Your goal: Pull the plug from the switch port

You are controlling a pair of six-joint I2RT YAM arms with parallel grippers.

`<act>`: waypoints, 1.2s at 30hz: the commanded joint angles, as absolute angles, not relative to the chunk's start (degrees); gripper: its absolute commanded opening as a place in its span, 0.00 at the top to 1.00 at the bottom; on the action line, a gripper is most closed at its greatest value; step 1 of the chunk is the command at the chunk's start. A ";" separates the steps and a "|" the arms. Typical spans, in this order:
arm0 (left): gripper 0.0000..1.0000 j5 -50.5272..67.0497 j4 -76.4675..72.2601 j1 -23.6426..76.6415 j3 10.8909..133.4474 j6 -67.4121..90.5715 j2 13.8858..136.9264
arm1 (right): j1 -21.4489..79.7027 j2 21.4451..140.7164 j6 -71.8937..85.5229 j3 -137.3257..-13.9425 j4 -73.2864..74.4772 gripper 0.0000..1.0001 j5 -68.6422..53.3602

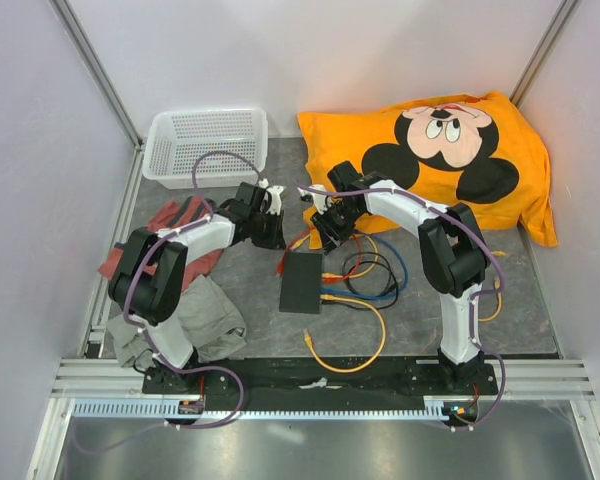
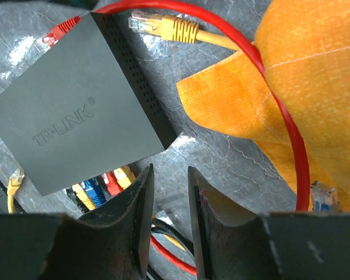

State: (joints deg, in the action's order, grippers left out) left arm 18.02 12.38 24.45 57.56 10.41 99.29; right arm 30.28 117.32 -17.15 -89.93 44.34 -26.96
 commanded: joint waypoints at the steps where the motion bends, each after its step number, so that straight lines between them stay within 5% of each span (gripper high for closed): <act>1: 0.98 17.67 11.86 24.43 65.99 8.19 101.78 | 30.50 115.84 -16.17 -89.74 43.50 0.63 -26.63; 7: 0.98 11.86 15.73 23.29 66.72 5.54 95.21 | 30.59 113.91 -17.57 -89.47 44.82 0.62 -29.00; 15: 0.98 28.90 13.81 25.40 51.96 7.47 87.28 | 30.24 116.54 -20.92 -88.51 51.42 0.45 -35.33; 36: 0.98 29.88 10.99 28.04 49.22 6.42 91.58 | 24.61 127.97 -23.56 -92.28 56.07 0.50 -49.30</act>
